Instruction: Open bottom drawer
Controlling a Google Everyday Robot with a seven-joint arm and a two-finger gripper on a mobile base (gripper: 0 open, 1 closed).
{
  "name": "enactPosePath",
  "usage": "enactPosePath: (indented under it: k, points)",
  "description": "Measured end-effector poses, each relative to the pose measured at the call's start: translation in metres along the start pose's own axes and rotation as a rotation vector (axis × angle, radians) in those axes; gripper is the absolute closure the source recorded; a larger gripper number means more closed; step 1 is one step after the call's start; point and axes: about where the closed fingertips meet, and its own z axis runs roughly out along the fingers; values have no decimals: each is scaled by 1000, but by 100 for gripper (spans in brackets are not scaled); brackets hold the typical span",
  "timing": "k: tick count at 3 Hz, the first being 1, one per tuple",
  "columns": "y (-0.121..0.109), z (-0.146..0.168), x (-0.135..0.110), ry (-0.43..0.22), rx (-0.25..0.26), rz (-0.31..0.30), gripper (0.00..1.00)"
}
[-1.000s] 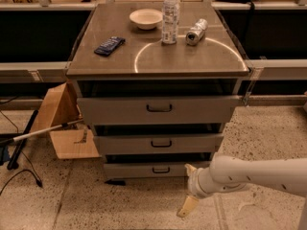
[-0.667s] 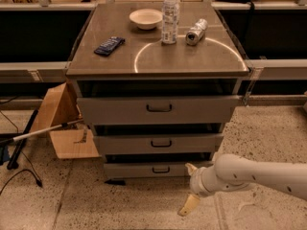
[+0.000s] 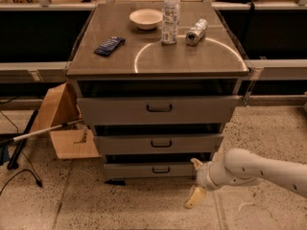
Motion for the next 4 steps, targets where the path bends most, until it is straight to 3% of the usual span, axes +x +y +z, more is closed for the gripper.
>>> enactPosePath:
  k: [1,2,3,4]
  points:
    - [-27,12,-6,54,-24,-23,0]
    - [-27,12,-6,54,-24,-23,0]
    - [-29,23,-4,65,-12,-20,0]
    - [-33,41,0,90,43,-31,0]
